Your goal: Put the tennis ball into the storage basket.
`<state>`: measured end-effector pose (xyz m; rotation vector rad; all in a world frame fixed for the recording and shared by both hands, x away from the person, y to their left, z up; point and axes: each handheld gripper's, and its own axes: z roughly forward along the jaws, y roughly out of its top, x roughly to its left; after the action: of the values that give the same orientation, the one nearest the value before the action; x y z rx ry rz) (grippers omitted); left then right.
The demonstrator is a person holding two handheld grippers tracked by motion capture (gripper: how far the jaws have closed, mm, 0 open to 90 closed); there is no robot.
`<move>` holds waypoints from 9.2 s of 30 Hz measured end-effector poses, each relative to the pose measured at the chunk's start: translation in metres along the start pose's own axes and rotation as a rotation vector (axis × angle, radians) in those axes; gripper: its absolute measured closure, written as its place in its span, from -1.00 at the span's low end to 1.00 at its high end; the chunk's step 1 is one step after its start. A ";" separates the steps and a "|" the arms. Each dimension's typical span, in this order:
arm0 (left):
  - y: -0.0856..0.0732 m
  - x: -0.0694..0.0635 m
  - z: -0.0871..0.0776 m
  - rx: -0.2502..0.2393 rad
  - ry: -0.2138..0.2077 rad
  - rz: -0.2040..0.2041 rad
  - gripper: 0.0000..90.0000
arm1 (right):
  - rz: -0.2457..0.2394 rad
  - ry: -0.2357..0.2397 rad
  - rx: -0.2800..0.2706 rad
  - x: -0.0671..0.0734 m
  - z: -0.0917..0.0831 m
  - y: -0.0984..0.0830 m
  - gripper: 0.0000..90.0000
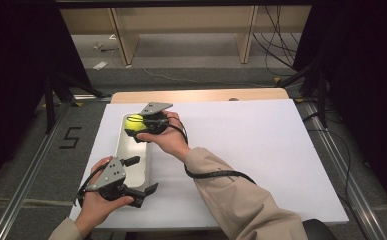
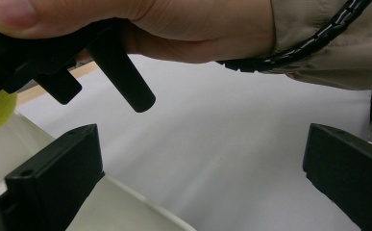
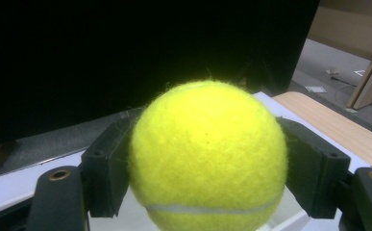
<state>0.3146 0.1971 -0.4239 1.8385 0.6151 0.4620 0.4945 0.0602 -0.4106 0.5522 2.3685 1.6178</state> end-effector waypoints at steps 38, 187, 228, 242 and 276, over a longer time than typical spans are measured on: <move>0.000 0.000 0.000 -0.004 0.000 -0.001 -1.00 | 0.002 0.011 0.015 0.004 0.013 -0.001 -0.39; 0.000 -0.001 0.000 -0.002 -0.008 0.001 -1.00 | 0.031 0.026 0.060 -0.006 0.000 -0.009 -0.65; 0.000 -0.001 0.000 0.000 -0.003 -0.003 -1.00 | 0.058 -0.059 0.034 -0.033 -0.074 -0.030 -0.64; 0.000 -0.001 0.000 0.003 -0.002 0.001 -1.00 | 0.065 -0.077 0.036 -0.038 -0.097 -0.040 -0.63; 0.000 -0.002 0.001 0.003 0.001 -0.001 -1.00 | 0.096 -0.157 0.036 -0.056 -0.156 -0.067 -0.61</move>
<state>0.3138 0.1953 -0.4241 1.8408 0.6179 0.4621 0.4731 -0.1167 -0.4170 0.7803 2.2919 1.5120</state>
